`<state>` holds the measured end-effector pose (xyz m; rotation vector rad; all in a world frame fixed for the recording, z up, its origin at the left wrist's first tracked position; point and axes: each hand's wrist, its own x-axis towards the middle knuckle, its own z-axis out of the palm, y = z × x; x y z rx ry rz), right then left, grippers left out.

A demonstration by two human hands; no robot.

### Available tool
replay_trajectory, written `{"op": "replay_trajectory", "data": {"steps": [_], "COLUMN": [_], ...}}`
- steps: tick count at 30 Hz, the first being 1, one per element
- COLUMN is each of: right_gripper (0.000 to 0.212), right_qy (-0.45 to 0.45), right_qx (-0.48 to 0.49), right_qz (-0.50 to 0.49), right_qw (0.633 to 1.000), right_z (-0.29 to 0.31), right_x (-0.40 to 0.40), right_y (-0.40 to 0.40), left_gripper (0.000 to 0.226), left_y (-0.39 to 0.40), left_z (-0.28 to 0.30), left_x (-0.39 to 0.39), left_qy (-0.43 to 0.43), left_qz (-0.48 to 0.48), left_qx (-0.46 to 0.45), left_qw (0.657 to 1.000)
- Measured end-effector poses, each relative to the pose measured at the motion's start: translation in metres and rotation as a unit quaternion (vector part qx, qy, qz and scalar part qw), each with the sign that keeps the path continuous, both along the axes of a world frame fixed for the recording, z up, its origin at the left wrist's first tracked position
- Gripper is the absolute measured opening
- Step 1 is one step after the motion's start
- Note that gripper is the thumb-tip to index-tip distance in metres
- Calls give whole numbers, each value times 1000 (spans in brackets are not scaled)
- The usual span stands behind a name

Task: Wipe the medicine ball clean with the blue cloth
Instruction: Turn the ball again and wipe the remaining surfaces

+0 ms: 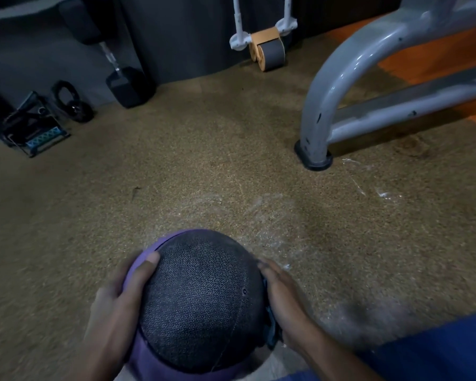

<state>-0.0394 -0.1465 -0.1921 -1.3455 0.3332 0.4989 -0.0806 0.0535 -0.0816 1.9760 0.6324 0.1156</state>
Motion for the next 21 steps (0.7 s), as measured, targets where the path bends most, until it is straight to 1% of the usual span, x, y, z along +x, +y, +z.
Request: {"op": "replay_trajectory", "data": {"steps": [1,2,4,6,9,11,13,14,15,16,17,19,20,21], "right_gripper": [28,28,30,34,36,35,31,33,38,40,42,43,43,44], "right_qy": [-19,-39,-78,-112,-136,-128,-130,-157,-209,-278,-355,-477,-502,-498], "right_qx": [-4,-5,-1,-7,-26,-22,-35,-72,-127,-189,-245,-353,-396,-409], "right_qz": [-18,-31,-45,-55,-60,-80,-109,-121,-126,-126,-116,-62,-35,-15], "right_qw": [1000,999,996,992,989,988,985,977,961,933,895,802,768,764], "right_z": [1,4,8,8,2,-4,-1,6,17,32,47,68,74,82], "right_x": [4,8,14,15,7,0,-13,-22,-32,-41,-47,-51,-49,-42], "right_y": [-2,-4,-8,-11,-15,-19,-22,-23,-23,-20,-17,-4,2,7], "left_gripper": [73,75,77,77,78,83,84,82,79,75,72,71,72,73], "left_y": [1,-1,-5,-13,-28,-40,-52,-56,-58,-61,-63,-66,-68,-69], "left_z": [-4,-4,-8,-9,-8,-10,-15,-18,-21,-23,-24,-23,-23,-22], "left_x": [5,11,23,30,33,29,21,17,14,12,10,8,7,6], "left_qy": [-9,-18,-35,-56,-34,-27,-47,-63,-80,-96,-107,-111,-107,-105], "left_qz": [-24,-26,-39,-43,-21,-4,14,21,25,30,36,44,46,47], "left_qx": [12,20,39,79,135,162,190,201,206,209,209,209,211,215], "left_qw": [1000,999,998,994,990,986,980,977,975,973,971,971,970,970]}}
